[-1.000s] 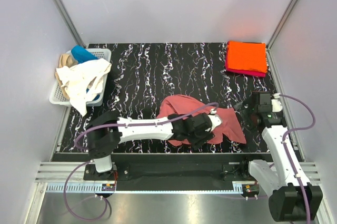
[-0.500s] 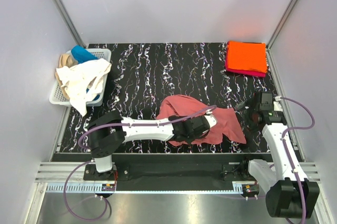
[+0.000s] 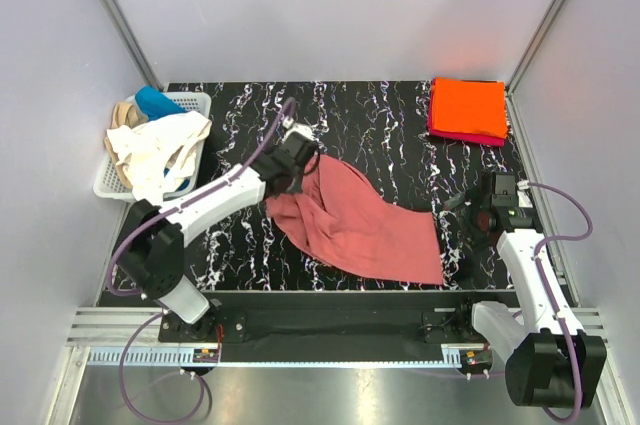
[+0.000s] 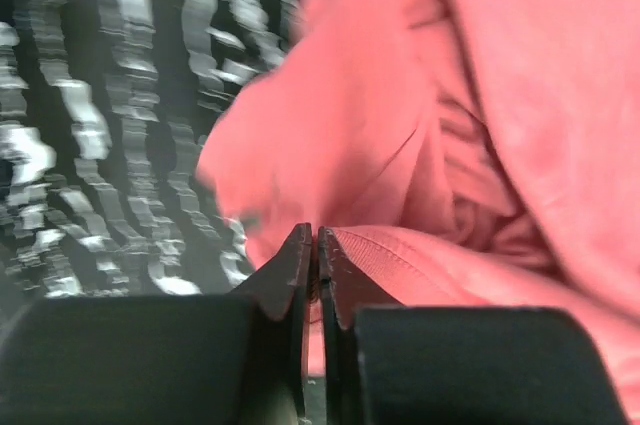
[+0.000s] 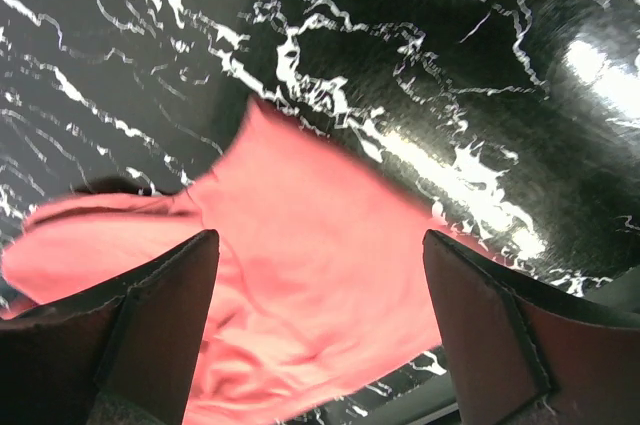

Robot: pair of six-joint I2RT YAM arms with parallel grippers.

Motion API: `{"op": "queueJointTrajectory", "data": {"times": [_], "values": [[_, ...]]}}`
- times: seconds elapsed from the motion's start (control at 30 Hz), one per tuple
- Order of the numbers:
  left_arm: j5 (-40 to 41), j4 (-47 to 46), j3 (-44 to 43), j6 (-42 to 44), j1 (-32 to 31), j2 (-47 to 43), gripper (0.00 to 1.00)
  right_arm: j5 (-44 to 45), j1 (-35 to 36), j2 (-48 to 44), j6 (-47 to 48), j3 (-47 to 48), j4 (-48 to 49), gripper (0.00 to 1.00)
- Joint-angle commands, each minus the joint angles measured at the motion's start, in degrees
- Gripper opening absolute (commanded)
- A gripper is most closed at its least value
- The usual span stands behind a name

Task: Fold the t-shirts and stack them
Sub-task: Flatten the tshirt out

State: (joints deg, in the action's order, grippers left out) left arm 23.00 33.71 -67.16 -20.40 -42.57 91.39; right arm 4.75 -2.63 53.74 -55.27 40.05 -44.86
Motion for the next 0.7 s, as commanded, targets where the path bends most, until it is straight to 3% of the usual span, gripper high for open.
{"op": "queueJointTrajectory", "data": {"times": [0.0, 0.1, 0.17, 0.27, 0.3, 0.43, 0.53, 0.67], "values": [[2.2, 0.9, -6.5, -1.0, 2.9, -1.2, 0.08, -2.3, -0.2, -0.4, 1.1, 0.3, 1.4, 0.89], [5.7, 2.7, -10.8, 0.1, 3.5, -1.0, 0.22, -2.9, -0.2, 0.0, 2.1, 0.4, 1.5, 0.89], [3.3, 1.8, -11.8, 1.3, 2.2, -2.1, 0.35, -2.2, -0.2, -0.3, 2.8, 0.6, 1.5, 0.89], [-3.7, -3.6, -9.2, 5.2, -5.2, -4.6, 0.42, -0.9, -0.2, -0.7, 3.1, 0.6, 1.5, 0.89], [-5.8, -4.6, -8.8, 4.2, -9.2, -4.4, 0.42, -0.9, -0.2, -0.8, 3.1, 0.4, 1.7, 0.89], [-22.7, -13.9, -4.3, -1.8, -15.2, -0.9, 0.42, -1.9, -0.2, -0.3, 3.0, -0.1, 2.8, 0.89], [-29.2, -17.6, -3.4, -2.2, -18.7, 3.3, 0.4, -3.1, -0.2, 0.2, 3.5, -0.2, 3.0, 0.89], [-27.3, -18.5, -3.7, 3.4, -24.8, 5.8, 0.46, -2.4, -0.2, 0.1, 4.2, -0.1, 3.1, 0.88]]}}
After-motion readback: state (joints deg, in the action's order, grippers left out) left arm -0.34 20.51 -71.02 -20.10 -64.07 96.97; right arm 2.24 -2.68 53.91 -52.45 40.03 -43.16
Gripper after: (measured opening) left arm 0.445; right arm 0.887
